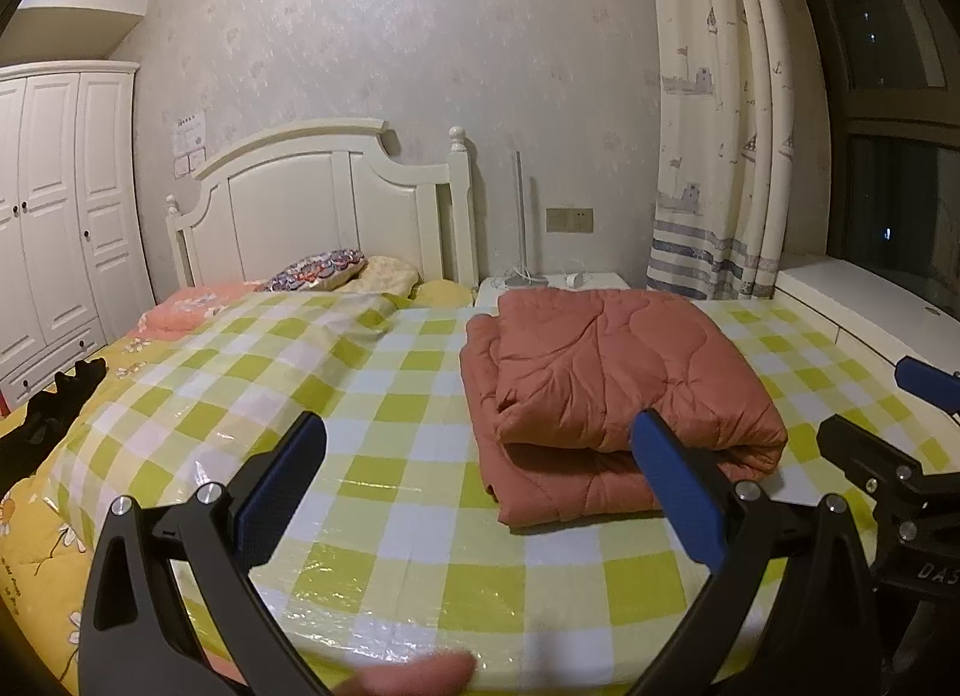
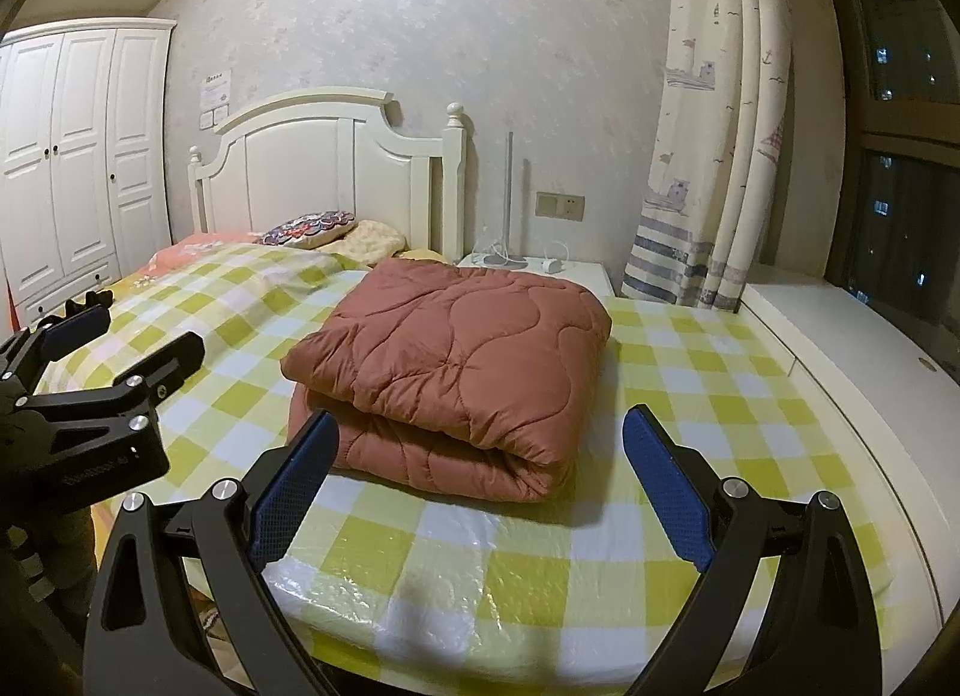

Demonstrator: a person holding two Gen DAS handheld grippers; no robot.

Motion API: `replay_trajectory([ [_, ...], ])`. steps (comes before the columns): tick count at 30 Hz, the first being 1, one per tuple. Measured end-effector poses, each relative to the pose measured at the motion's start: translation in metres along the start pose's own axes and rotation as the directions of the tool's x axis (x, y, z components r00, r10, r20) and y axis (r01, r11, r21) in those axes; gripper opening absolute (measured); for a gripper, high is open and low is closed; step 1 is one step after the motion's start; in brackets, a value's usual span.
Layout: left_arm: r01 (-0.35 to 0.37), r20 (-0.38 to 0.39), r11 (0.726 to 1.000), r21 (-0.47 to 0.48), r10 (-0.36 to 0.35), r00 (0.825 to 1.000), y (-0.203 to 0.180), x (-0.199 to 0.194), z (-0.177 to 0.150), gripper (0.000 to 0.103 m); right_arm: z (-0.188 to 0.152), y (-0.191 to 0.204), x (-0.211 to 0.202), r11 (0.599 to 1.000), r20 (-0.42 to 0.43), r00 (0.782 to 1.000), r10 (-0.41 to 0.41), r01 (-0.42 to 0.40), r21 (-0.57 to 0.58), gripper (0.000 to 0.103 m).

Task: Fold large clothes

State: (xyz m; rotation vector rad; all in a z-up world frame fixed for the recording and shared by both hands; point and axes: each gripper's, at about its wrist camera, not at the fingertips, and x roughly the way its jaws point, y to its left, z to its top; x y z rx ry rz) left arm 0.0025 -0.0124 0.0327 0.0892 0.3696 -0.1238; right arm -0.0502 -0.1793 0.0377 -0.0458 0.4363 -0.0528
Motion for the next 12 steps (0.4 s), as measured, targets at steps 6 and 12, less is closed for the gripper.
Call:
replay_trajectory([
  [6,0.032,-0.029,0.999,0.023,-0.031,0.999,0.002,0.026,-0.006,0.101,-0.005,-0.011,0.015,1.000,-0.022,1.000,-0.006,0.006,-0.005,0.091],
  [12,-0.038,-0.222,0.992,-0.119,0.011,0.975,0.106,0.126,0.025,0.101,0.028,-0.142,0.027,0.953,-0.064,0.951,-0.302,0.304,0.014,0.091],
])
